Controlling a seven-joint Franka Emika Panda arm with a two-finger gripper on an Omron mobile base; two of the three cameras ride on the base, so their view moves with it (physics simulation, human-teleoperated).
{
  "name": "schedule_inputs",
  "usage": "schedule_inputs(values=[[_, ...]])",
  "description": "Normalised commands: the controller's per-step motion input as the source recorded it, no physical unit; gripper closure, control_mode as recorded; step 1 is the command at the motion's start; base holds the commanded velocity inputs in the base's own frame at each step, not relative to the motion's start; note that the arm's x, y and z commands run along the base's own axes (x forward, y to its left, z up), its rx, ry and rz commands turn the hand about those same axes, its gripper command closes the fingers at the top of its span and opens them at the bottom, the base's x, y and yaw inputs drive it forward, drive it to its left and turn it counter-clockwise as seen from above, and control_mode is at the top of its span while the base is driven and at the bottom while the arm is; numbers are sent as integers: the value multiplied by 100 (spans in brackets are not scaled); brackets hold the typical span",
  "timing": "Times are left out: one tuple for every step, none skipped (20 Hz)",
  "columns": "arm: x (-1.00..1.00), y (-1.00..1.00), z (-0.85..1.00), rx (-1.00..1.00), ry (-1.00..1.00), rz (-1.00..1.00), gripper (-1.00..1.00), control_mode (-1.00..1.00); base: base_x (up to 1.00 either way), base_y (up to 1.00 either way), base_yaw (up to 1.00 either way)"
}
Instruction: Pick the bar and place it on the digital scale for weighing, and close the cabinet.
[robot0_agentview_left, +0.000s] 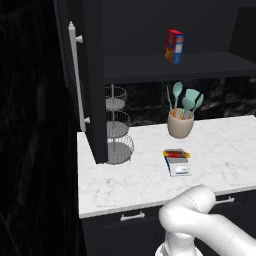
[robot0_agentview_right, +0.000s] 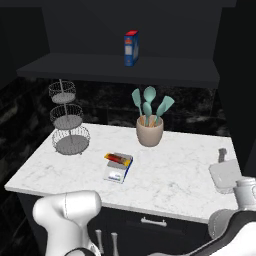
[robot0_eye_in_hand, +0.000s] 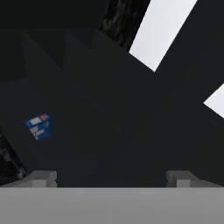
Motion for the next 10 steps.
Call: schedule_inputs(values=[[-21,-19,42,0,-4,0,-100,-100,0,0,0],[-19,-14,41,0,-1,0,-100,-100,0,0,0],[-18,-14,40,0,-1,0,-100,-100,0,0,0],[-20,-16,34,0,0,0,-100,-100,0,0,0],[-18,-13,33,-6,0,0,-100,-100,0,0,0],[-21,-20,27,-13,0,0,-100,-100,0,0,0],[-21,-25,27,-19,0,0,-100,-100,0,0,0],[-14,-24,24,-22,0,0,-100,-100,0,0,0],[-6,-16,26,-25,0,0,-100,-100,0,0,0],[-9,-14,31,-27,0,0,-100,-100,0,0,0]])
